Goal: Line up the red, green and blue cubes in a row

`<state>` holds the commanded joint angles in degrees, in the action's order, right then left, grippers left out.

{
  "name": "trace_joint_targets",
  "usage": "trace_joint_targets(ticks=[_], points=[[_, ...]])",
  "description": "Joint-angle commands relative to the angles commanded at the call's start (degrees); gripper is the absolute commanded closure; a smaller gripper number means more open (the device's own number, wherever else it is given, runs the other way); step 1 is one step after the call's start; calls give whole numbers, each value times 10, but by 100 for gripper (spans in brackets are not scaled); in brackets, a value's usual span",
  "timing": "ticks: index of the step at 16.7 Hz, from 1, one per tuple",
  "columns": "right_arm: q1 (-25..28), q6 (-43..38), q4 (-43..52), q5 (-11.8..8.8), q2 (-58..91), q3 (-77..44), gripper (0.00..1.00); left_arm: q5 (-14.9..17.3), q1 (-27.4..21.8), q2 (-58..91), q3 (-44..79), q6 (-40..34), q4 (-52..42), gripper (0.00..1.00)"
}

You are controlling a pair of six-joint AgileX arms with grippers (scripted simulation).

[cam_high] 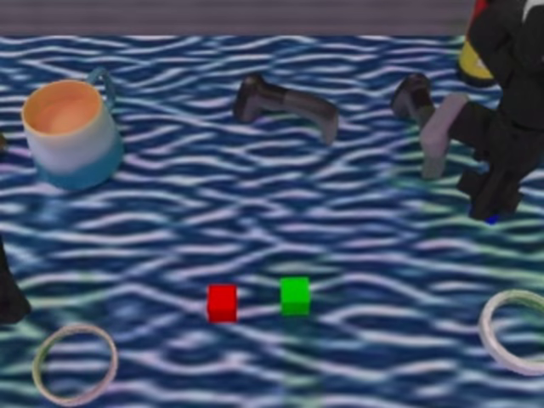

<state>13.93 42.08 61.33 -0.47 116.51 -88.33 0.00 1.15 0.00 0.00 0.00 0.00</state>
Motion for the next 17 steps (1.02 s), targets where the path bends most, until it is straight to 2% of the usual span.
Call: trace_joint_targets(ticks=[5, 7, 15, 17], points=[[-1, 0, 1, 0, 0, 0, 100, 0, 0, 0, 0, 0, 0, 0], [19, 10, 3, 0, -6, 3, 100, 0, 0, 0, 0, 0, 0, 0], [199, 92, 20, -2, -58, 40, 100, 0, 0, 0, 0, 0, 0, 0], [224, 105, 22, -2, -68, 46, 100, 0, 0, 0, 0, 0, 0, 0]])
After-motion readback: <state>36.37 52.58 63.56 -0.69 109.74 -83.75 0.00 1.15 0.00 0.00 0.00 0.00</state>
